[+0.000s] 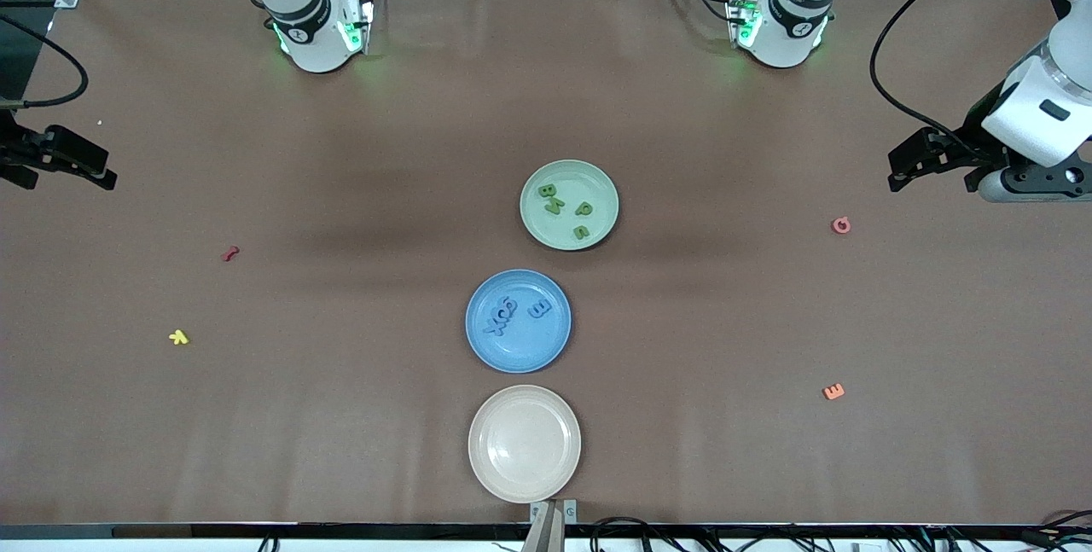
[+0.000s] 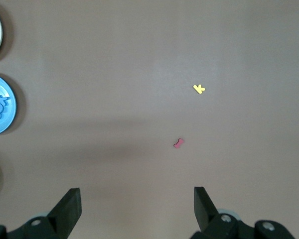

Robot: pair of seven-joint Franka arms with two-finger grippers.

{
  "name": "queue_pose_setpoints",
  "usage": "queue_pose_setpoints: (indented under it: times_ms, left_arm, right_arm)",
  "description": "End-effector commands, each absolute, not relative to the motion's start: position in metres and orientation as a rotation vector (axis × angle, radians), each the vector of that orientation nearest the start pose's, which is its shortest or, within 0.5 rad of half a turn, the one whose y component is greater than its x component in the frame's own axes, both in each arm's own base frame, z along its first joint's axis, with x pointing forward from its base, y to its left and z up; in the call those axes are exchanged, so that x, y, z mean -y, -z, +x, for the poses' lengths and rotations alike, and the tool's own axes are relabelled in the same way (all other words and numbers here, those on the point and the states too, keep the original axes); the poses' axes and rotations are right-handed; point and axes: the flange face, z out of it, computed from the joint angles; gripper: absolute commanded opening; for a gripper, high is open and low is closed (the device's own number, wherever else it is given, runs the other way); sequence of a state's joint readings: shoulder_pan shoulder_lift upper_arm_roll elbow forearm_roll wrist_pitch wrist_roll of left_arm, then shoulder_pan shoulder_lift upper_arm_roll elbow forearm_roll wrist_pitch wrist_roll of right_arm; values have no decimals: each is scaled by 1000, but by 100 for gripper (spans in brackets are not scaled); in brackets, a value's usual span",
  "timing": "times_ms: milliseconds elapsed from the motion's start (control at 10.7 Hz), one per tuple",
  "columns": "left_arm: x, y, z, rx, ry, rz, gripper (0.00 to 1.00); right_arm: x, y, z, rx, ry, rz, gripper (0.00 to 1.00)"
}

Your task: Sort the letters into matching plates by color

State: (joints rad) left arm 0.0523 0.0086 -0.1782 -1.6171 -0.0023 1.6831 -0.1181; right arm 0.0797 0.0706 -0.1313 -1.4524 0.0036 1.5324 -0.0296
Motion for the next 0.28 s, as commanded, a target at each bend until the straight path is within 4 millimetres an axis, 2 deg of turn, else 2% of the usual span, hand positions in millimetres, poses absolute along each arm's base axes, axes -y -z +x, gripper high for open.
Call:
queue_pose_setpoints:
  times_ms: [0, 187]
  left_arm:
    - [69, -614, 560, -44, 106, -3141, 100]
    - [69, -614, 560, -39, 109, -3141, 100]
  right_arm:
    - [28, -638, 571, -58, 9, -3133, 100]
    - [28, -638, 571, -58, 6, -3133, 100]
